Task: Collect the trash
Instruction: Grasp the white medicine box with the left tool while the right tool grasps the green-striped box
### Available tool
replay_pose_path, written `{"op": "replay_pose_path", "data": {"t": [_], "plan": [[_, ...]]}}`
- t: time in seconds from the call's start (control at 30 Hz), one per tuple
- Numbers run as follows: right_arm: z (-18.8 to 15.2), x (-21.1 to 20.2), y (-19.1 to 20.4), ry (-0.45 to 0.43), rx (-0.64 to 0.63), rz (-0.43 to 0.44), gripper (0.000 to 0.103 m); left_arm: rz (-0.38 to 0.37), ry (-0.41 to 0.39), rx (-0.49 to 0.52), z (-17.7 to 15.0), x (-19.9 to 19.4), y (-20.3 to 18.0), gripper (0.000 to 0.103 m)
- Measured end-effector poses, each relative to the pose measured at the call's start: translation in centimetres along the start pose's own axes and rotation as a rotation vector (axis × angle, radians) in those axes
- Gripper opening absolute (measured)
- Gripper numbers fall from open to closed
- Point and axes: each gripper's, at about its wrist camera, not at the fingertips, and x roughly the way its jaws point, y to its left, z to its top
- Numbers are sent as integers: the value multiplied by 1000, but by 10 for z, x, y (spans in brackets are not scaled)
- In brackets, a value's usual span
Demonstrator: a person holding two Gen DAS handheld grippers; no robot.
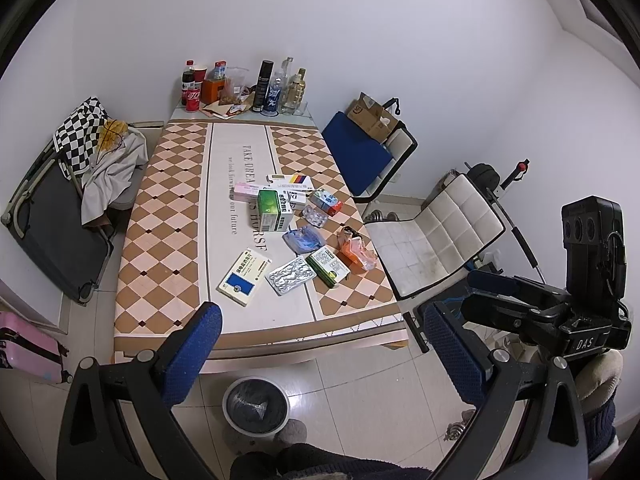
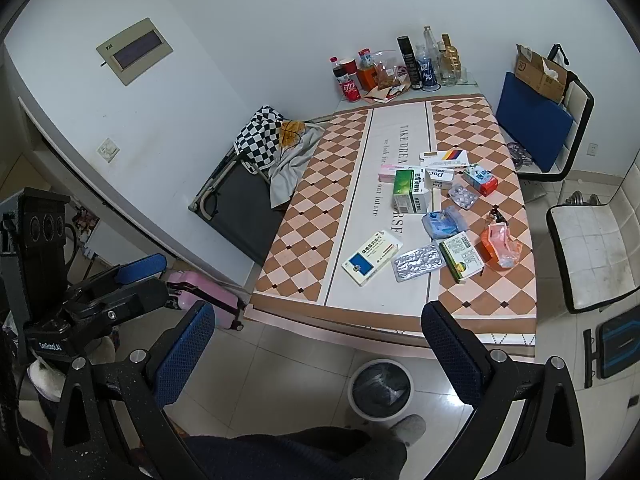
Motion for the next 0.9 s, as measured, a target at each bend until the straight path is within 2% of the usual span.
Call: {"op": "replay_pose_path", "data": {"t": [0.2, 0.27, 0.4, 0.47, 0.5, 0.53, 0.57, 0.67, 0.8, 0.83, 0.9], "plan": [[0, 4, 1, -2, 18, -8, 103, -7, 18, 2, 12, 9, 7, 103], [0, 11, 1, -11, 47, -35, 103, 16, 15, 2, 14, 15, 14, 103], [6, 41, -17, -17, 124, -182, 103, 187, 6, 38, 19, 52, 30, 103], [12, 61, -34, -7, 138, -272, 103, 257, 40, 56, 19, 84, 44, 103], [16, 79, -48, 12, 140, -344, 103, 295, 59, 67, 19, 103, 51, 103], [19, 93, -58, 35, 151, -379, 103, 347, 95, 84, 21, 131, 59, 103], [22, 106, -71, 61, 167, -395, 103, 369, 117, 95, 20, 146, 65, 103], [34, 172, -116, 177, 204, -403, 103, 421, 241, 126, 21, 218, 88, 103], [46, 260, -167, 331, 195, -403, 100, 448, 371, 164, 22, 295, 107, 103], [47, 278, -179, 362, 194, -399, 93, 457, 426, 174, 21, 323, 114, 103], [52, 320, -202, 439, 176, -393, 81, 460, 485, 183, 21, 352, 119, 103]]}}
